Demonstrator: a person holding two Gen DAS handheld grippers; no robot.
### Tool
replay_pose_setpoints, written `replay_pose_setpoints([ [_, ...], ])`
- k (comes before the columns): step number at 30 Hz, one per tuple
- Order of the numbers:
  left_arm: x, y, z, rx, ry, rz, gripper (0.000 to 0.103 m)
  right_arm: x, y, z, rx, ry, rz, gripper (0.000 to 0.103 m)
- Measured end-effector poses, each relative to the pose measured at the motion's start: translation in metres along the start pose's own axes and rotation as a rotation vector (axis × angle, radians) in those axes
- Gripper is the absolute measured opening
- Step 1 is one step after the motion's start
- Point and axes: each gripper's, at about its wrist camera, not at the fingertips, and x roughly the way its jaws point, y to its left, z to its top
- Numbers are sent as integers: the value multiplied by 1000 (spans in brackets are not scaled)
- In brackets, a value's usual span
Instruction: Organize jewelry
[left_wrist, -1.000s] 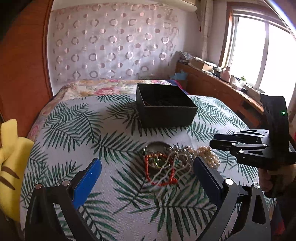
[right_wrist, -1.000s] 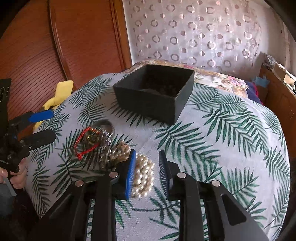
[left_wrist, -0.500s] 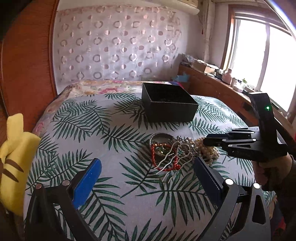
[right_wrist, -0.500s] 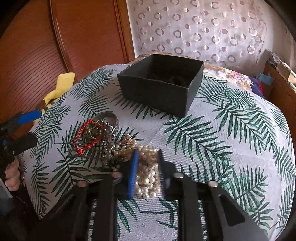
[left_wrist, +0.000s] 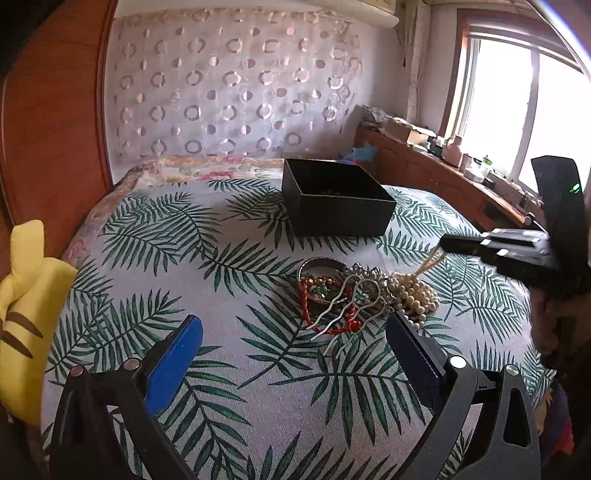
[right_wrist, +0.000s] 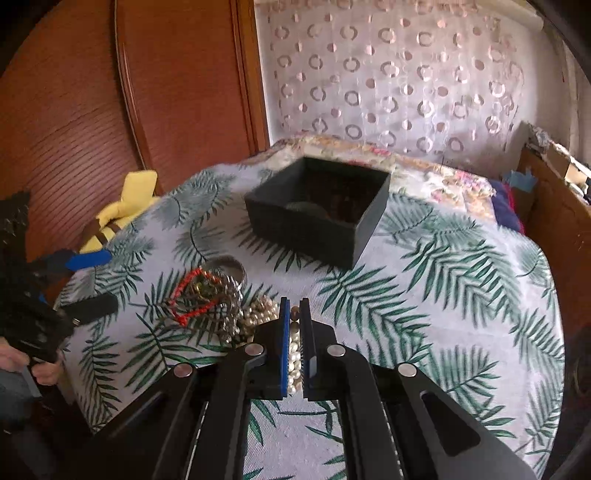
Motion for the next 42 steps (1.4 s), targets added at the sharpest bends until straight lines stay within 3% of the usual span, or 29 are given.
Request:
replay_pose_setpoints([
  [17, 8, -4, 1, 24, 27, -29, 95, -77, -14, 43, -41, -172, -97, 6],
  [20, 15, -3, 4, 27, 52, -54, 82, -82, -16, 45, -42, -182, -104, 6],
  [25, 36, -1, 5, 29, 120, -84, 49, -92, -16, 49, -49, -203, -110, 6],
  [27, 43, -1, 7, 26, 137, -101, 41, -96, -15, 51, -57, -208, -111, 6],
  [30, 52, 0, 9, 23, 154, -115, 31, -97, -13, 51, -63, -209, -113, 6],
  [37, 75, 5, 17, -26, 214, -171, 30, -93, -14, 46, -51, -192, -107, 6],
  [42, 70, 2, 20, -28, 201, -196, 2, -88, -11, 43, -53, -179, -102, 6],
])
